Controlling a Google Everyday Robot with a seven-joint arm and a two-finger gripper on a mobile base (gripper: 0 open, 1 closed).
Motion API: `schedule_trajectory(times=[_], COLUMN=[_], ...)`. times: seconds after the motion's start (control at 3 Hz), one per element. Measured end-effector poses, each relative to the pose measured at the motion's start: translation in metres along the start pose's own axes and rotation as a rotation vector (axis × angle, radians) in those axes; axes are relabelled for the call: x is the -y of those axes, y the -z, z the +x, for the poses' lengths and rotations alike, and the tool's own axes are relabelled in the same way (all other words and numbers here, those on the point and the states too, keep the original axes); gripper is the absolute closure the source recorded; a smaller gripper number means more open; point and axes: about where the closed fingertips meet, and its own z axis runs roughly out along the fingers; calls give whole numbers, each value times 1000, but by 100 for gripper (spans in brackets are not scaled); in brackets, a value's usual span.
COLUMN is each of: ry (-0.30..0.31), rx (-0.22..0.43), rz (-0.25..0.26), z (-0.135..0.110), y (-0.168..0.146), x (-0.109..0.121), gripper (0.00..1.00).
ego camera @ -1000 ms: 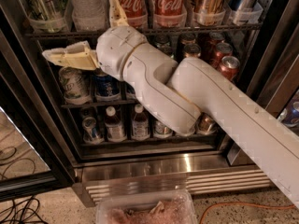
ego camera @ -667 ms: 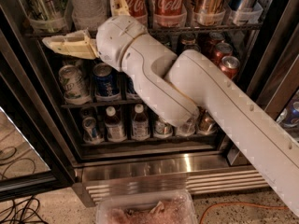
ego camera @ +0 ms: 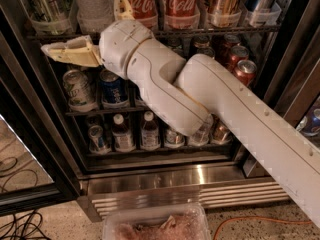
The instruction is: Pick water bottle from top shelf of fridge
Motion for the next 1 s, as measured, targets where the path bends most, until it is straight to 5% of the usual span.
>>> schedule_trajectory(times=[0.33,1.0], ry=[-55,-38], rx=[-25,-2], rz=[-57,-46], z=[11,6], y=[-6,-10], x=[-21,-14], gripper=[0,0])
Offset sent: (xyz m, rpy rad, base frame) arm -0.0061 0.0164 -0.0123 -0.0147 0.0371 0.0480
